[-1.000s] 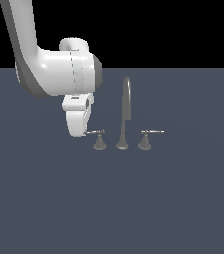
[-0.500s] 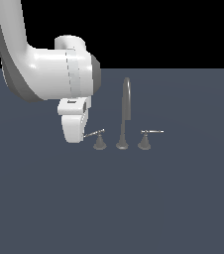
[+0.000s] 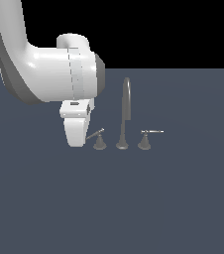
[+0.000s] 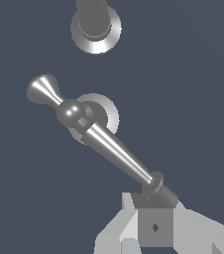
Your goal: Turn on the faucet by rotating a designated handle.
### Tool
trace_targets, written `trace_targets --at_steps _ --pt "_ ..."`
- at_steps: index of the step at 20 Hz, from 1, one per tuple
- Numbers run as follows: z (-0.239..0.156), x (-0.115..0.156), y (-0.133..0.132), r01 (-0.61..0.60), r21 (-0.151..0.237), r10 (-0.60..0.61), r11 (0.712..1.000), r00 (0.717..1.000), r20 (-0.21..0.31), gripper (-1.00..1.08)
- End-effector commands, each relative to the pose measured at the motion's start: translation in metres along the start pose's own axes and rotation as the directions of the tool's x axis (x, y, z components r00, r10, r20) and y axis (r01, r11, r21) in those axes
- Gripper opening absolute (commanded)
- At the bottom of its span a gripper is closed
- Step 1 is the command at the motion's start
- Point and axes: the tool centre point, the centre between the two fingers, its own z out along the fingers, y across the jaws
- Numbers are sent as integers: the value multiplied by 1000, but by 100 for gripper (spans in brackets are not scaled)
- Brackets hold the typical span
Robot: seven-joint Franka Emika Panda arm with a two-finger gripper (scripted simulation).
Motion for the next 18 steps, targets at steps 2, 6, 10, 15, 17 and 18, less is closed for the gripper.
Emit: trace_targets --at_steps 2,6,10,15,17,18 --pt "1 28 8 -25 -7 25 1000 1000 -8 -100" --pt "2 49 17 -35 -10 35 999 999 -11 -100" --pt "0 32 12 4 -4 -4 1000 1000 -2 -100" --pt "1 69 6 -20 -8 20 1000 1000 -8 -100" --pt "1 84 3 -30 -10 30 1000 1000 -10 -100" --pt "1 91 2 -34 -10 34 999 999 -12 -100"
